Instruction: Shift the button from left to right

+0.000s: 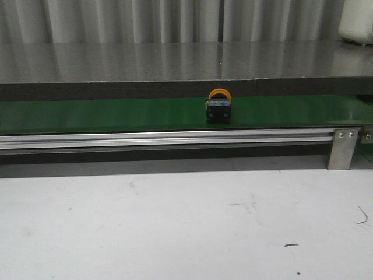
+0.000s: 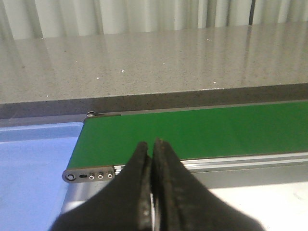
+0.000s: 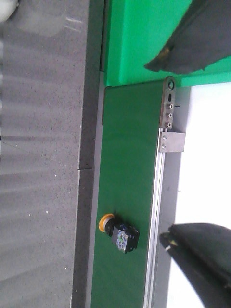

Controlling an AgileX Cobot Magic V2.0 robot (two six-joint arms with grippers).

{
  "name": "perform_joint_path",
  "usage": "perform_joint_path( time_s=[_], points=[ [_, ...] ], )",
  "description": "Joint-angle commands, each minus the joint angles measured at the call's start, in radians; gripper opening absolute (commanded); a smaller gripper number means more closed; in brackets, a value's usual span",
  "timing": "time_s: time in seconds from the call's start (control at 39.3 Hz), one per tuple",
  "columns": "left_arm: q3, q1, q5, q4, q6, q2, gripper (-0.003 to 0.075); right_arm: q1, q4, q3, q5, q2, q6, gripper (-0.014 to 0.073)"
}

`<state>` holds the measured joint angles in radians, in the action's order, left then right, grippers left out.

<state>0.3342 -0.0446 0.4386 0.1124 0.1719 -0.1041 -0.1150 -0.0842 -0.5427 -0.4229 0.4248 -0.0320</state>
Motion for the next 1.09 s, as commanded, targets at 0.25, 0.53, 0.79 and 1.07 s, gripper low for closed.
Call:
perform_joint_path(
  time_s=[0.25, 0.53, 0.79, 1.07],
  points=[
    [0.024, 0.007, -0.085, 0.012, -0.004, -0.011, -0.0021, -0.002, 0.002, -0.036, 0.083, 0.018, -0.004, 0.0645],
    [0.024, 0.007, -0.085, 0.012, -0.004, -0.011, -0.0021, -0.002, 0.002, -0.128, 0.097, 0.288, 0.032, 0.0645],
    [0.024, 0.007, -0.085, 0.012, -0.004, -0.011, -0.0021, -0.002, 0.002, -0.351, 0.04, 0.666, 0.05, 0.0645],
    [0.024, 0.007, -0.085, 0.012, -0.004, -0.011, -0.0021, -0.002, -0.097, -0.573, -0.013, 0.96, 0.051, 0.0645]
  ],
)
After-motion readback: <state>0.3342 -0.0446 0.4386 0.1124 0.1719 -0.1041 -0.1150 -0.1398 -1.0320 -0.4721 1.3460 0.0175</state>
